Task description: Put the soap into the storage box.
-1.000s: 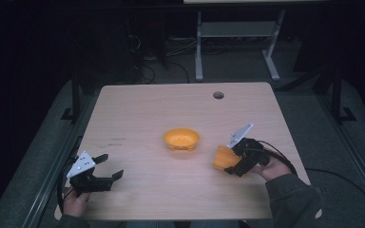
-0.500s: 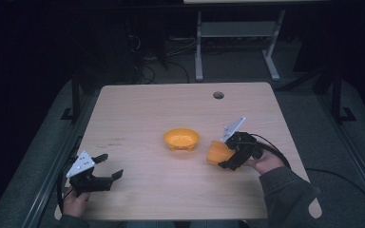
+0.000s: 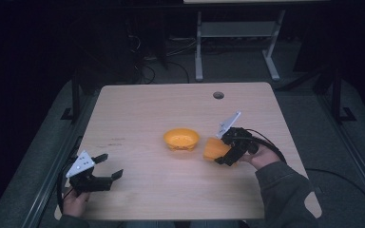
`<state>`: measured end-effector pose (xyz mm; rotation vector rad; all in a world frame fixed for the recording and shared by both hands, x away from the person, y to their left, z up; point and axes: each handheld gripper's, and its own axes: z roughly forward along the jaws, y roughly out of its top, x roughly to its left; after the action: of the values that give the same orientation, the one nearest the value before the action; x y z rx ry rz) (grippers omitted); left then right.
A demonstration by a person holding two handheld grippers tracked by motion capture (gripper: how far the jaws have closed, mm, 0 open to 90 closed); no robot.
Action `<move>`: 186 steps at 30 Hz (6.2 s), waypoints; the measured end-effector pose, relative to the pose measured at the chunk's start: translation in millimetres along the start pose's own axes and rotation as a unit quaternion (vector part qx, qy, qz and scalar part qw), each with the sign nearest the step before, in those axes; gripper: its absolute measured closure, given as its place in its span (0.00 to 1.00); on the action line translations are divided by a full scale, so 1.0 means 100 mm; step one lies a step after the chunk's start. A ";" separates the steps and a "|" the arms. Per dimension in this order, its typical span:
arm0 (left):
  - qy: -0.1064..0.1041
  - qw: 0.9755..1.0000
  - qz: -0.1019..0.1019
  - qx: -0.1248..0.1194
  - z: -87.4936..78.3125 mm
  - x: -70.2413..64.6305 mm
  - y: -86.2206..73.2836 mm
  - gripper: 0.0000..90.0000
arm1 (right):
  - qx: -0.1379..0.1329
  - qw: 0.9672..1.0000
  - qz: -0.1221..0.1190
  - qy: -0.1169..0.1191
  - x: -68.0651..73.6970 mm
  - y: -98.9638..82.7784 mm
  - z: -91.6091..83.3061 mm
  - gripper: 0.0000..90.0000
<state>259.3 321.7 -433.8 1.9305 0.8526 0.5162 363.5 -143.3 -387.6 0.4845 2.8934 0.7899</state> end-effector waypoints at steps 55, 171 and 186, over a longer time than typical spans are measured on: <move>0.002 1.000 -0.002 -0.004 0.00 0.01 0.00 0.16 | -0.006 0.999 -0.029 0.011 -0.27 0.63 0.08 0.23; 0.001 1.000 -0.008 -0.008 0.00 0.03 0.01 0.16 | 0.009 0.997 -0.054 0.062 -0.46 1.22 0.78 0.20; 0.001 1.000 -0.003 -0.004 0.00 0.04 0.01 0.16 | -0.009 0.997 -0.050 0.054 -0.46 1.17 0.64 0.20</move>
<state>261.8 324.3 -432.9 1.9200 0.8570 0.5171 451.0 -32.8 -382.8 0.3023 2.9779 0.8505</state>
